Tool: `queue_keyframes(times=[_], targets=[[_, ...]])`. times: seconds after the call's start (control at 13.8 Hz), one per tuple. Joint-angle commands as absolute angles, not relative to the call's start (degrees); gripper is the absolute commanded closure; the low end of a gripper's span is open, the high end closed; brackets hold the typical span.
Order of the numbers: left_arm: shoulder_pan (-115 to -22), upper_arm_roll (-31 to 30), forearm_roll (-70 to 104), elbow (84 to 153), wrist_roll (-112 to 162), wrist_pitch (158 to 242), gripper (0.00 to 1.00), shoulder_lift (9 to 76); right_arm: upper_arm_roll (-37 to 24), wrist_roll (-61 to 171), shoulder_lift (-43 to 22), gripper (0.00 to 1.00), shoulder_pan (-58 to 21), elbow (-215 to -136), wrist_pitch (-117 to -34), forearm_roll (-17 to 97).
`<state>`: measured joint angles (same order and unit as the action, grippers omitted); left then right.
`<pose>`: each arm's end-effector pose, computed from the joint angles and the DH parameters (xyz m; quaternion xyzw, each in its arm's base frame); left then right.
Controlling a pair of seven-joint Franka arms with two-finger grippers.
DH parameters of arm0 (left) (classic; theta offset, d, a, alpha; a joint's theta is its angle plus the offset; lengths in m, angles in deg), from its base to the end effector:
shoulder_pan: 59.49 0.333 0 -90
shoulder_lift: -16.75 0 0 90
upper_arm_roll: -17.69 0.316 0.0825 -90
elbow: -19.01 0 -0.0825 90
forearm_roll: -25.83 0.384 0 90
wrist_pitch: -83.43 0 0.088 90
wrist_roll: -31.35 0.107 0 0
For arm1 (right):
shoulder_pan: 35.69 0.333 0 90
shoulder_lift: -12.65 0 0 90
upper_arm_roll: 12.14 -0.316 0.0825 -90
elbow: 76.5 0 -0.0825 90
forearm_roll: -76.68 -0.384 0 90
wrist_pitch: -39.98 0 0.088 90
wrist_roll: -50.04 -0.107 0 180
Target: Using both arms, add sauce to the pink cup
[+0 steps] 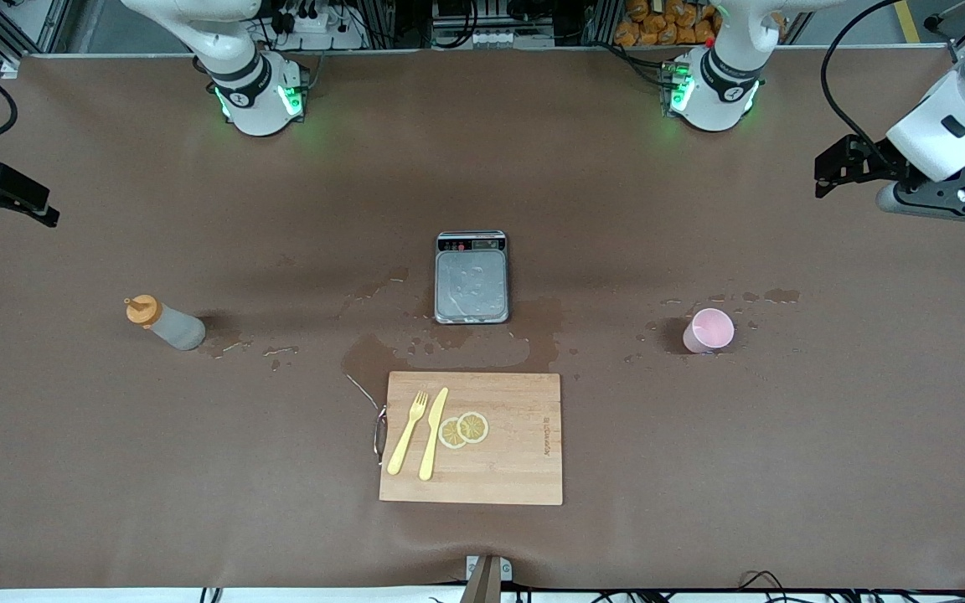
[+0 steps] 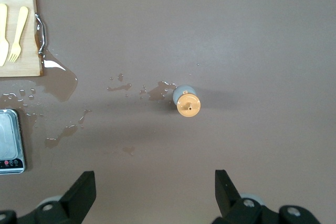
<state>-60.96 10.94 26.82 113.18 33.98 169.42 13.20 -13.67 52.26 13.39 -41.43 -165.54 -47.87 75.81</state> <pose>0.5214 -0.0753 0.6179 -0.9947 0.0939 0.0400 0.0142 0.5456 -0.0384 0.6362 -0.9998 0.0171 0.0035 0.0076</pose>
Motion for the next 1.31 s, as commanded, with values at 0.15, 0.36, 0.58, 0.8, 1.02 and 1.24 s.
queue_keyframes(times=[0.15,0.36,0.58,0.8,1.02,1.24], targets=[[-61.0,10.7,28.4,111.4,34.4,168.0,0.00,14.0,-13.5,52.8,13.2,0.00,-40.8,-164.7,-47.6,75.4],[-61.0,10.7,28.5,110.2,34.3,168.0,0.00,14.8,-13.5,52.9,12.9,0.00,-40.9,-164.9,-47.9,75.5],[-61.0,10.7,28.4,109.9,34.3,167.9,0.00,15.3,-13.5,53.5,12.4,0.00,-41.4,-164.6,-47.9,75.6],[-61.0,10.7,28.4,110.5,33.9,167.7,0.00,16.7,-13.4,53.3,11.9,0.00,-41.5,-164.8,-47.7,76.2],[-60.9,11.2,28.3,111.6,30.9,166.5,0.00,18.9,-13.3,52.9,10.5,0.00,-44.3,-165.2,-47.4,75.9],[-57.1,11.0,27.7,115.1,30.7,168.5,0.00,20.1,-13.3,52.7,9.3,0.00,-48.4,-165.2,-46.3,75.2]])
